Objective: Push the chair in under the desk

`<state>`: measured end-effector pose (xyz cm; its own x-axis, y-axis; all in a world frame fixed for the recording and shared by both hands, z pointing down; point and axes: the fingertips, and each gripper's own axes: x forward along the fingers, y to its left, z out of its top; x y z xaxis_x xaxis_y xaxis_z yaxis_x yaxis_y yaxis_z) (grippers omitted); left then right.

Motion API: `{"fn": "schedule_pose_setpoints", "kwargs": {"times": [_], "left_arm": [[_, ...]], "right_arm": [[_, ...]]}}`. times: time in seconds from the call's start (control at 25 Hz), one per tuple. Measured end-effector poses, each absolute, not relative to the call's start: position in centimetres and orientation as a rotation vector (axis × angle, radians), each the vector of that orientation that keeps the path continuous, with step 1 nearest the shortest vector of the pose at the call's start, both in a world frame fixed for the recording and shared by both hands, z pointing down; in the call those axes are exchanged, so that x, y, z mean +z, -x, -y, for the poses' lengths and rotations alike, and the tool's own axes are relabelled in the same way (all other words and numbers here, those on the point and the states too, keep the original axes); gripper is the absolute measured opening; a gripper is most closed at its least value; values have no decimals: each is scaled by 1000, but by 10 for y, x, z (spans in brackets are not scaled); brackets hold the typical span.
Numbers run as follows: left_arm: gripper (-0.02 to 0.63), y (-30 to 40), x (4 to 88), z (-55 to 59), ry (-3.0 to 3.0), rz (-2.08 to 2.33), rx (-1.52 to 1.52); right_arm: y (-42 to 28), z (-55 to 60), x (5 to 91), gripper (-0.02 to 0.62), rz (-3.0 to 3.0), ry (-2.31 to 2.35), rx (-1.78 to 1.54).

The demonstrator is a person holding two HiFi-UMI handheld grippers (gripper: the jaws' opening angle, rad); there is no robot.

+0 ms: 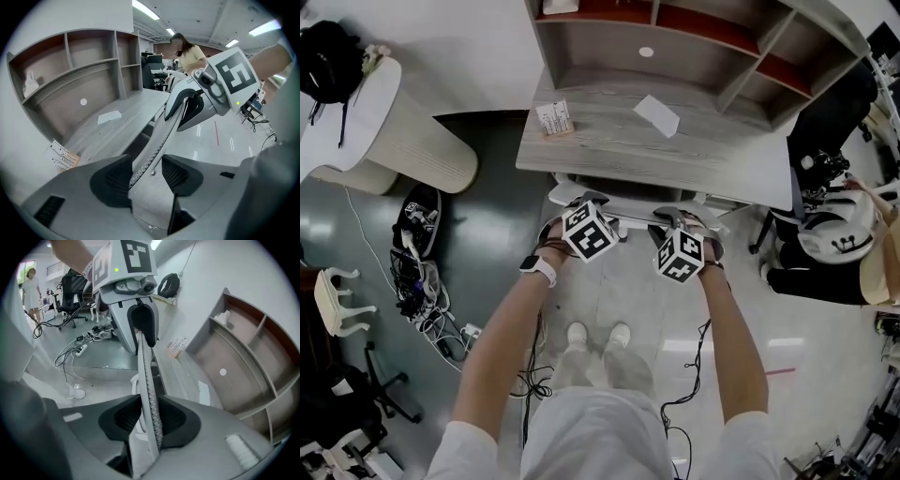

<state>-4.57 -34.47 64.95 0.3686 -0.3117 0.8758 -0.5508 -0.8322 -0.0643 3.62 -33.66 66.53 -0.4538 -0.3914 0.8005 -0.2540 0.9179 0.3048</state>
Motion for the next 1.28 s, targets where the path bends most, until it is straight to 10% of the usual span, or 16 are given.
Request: {"fn": "schedule_pose_setpoints", "kwargs": {"times": [0.84, 1.28], "left_arm": [[196, 44, 594, 320, -2510, 968, 1245], [19, 72, 557, 259, -2465, 1142, 1037]], "right_arm": [[-25, 317, 612, 196, 2190, -657, -4], [-32, 263, 569, 72, 2274, -844, 9]]}}
